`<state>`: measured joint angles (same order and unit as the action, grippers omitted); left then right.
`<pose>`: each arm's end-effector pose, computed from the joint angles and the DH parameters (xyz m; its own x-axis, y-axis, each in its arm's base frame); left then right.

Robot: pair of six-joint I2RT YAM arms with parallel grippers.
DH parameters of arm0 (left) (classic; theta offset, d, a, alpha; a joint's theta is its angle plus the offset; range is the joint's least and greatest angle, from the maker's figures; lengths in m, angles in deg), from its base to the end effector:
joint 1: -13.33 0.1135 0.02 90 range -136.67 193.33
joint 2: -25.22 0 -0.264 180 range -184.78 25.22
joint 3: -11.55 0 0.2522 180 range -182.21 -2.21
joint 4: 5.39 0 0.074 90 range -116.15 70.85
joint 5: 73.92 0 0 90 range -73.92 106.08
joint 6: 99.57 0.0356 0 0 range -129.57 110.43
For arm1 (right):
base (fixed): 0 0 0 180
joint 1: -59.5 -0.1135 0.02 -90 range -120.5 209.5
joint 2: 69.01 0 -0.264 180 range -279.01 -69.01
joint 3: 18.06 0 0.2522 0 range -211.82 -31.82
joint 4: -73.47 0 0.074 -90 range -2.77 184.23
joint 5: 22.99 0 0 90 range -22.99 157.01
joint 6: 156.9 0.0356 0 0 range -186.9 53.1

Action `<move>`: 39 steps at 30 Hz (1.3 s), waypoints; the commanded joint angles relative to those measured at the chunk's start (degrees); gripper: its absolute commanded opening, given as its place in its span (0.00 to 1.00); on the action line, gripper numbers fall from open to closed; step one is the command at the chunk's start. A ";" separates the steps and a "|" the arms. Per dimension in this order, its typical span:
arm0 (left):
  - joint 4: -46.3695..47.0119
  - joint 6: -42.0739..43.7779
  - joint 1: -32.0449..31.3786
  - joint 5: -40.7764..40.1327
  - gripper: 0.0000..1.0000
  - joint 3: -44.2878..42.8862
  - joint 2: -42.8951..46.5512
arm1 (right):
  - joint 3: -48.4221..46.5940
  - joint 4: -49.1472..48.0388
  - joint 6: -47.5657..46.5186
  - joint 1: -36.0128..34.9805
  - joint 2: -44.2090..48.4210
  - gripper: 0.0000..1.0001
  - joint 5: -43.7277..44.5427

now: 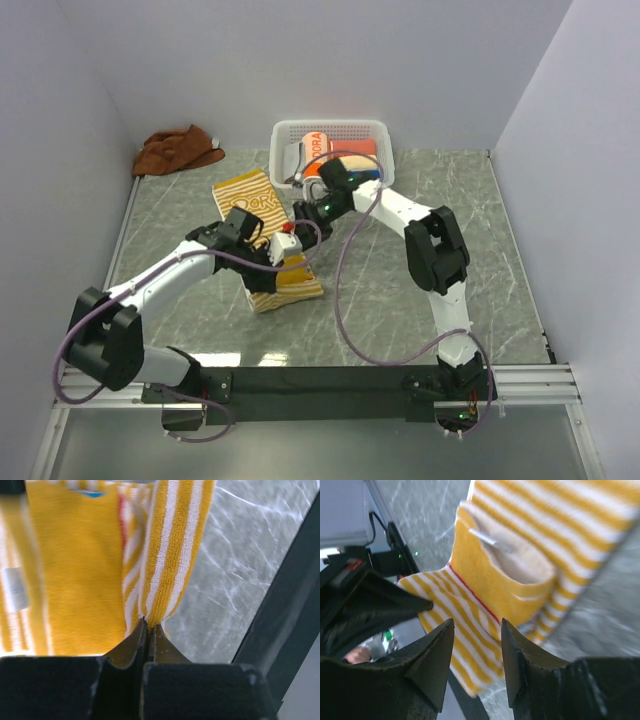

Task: Roll the towels
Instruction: Roll the towel

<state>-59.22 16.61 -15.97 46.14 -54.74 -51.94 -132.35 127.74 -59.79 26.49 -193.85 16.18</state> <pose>0.2126 -0.1398 0.2286 -0.4383 0.6838 -0.5833 0.8955 0.3881 -0.2179 0.3705 0.2736 0.1967 -0.8299 -0.4459 -0.3354 -0.5220 0.4083 0.7489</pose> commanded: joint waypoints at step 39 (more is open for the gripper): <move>2.02 7.92 22.44 2.21 0.32 -8.30 -22.17 | 2.44 -4.74 8.09 -1.26 -7.88 0.43 7.84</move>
<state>-57.50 20.32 4.53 54.32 -66.28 -78.00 -130.12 124.20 -51.18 26.49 -200.84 14.83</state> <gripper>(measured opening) 0.303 0.428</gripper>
